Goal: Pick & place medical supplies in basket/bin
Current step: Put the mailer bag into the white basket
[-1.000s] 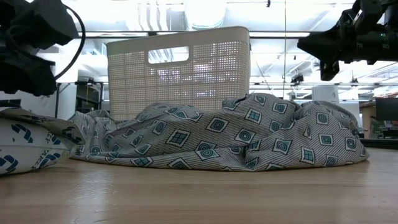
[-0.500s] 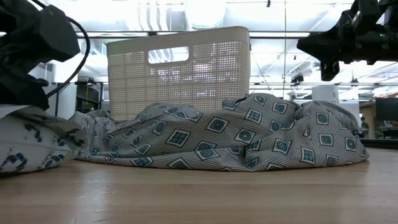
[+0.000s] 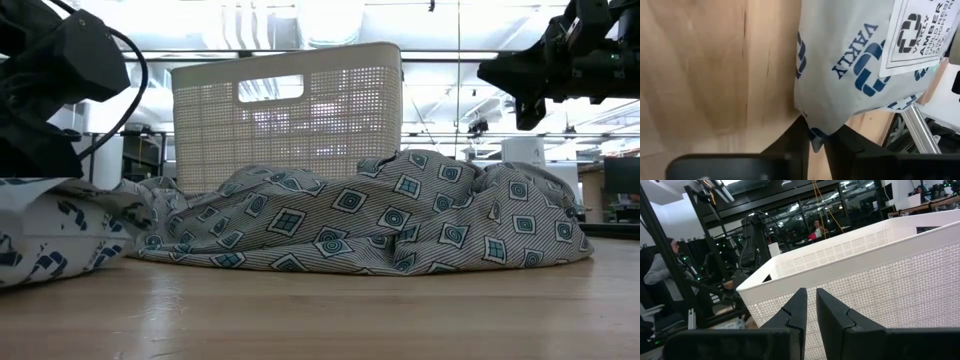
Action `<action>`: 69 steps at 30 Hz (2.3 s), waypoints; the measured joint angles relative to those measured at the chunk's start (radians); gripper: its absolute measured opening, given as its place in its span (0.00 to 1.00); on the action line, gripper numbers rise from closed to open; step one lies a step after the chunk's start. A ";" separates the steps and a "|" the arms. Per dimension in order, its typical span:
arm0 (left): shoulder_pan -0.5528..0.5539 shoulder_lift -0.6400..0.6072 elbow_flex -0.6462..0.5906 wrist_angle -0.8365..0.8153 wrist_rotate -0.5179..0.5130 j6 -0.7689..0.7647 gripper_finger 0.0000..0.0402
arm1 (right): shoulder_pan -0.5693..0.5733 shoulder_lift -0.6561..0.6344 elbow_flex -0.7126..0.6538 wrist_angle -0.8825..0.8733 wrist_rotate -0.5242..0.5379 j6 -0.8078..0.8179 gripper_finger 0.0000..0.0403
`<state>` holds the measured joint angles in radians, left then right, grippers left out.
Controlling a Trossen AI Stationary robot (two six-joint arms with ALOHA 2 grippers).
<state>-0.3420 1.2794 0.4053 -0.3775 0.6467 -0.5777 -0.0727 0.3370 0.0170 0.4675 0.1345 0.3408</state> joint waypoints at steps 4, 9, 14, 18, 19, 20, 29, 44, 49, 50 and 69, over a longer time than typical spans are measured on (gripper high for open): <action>0.000 -0.005 -0.002 -0.003 0.043 0.000 0.06 | 0.000 0.000 0.000 0.000 0.000 0.000 0.08; 0.000 -0.020 -0.002 -0.015 0.070 0.000 0.16 | 0.000 0.000 0.000 0.000 0.000 0.000 0.08; 0.000 -0.055 -0.002 -0.055 0.074 -0.001 0.34 | 0.000 0.000 0.000 0.000 -0.001 0.000 0.08; 0.000 -0.101 -0.002 -0.123 0.085 -0.008 0.47 | 0.000 0.000 0.000 0.000 -0.001 0.000 0.08; 0.000 -0.114 -0.002 -0.134 0.086 -0.014 0.49 | 0.000 0.000 0.000 0.000 -0.001 0.000 0.08; 0.000 -0.131 -0.002 -0.138 0.086 -0.023 0.51 | 0.000 0.000 0.000 0.000 -0.001 0.000 0.08; 0.000 -0.232 0.008 0.021 -0.038 -0.123 0.58 | 0.000 0.000 0.000 0.000 -0.001 0.000 0.08; 0.000 -0.041 0.006 0.197 -0.115 -0.140 0.57 | 0.000 0.000 0.000 0.000 0.003 0.000 0.08; 0.000 0.035 0.009 0.212 -0.097 -0.140 0.52 | 0.000 0.000 0.000 0.000 0.004 0.000 0.08; 0.000 0.047 0.009 0.217 -0.098 -0.140 0.49 | 0.000 0.000 0.000 0.000 0.004 0.000 0.08; 0.001 0.084 0.006 0.293 -0.042 -0.051 0.15 | 0.000 0.000 0.000 -0.001 0.026 -0.003 0.08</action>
<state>-0.3412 1.3632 0.4118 -0.0845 0.6045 -0.6291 -0.0727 0.3374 0.0170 0.4667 0.1608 0.3378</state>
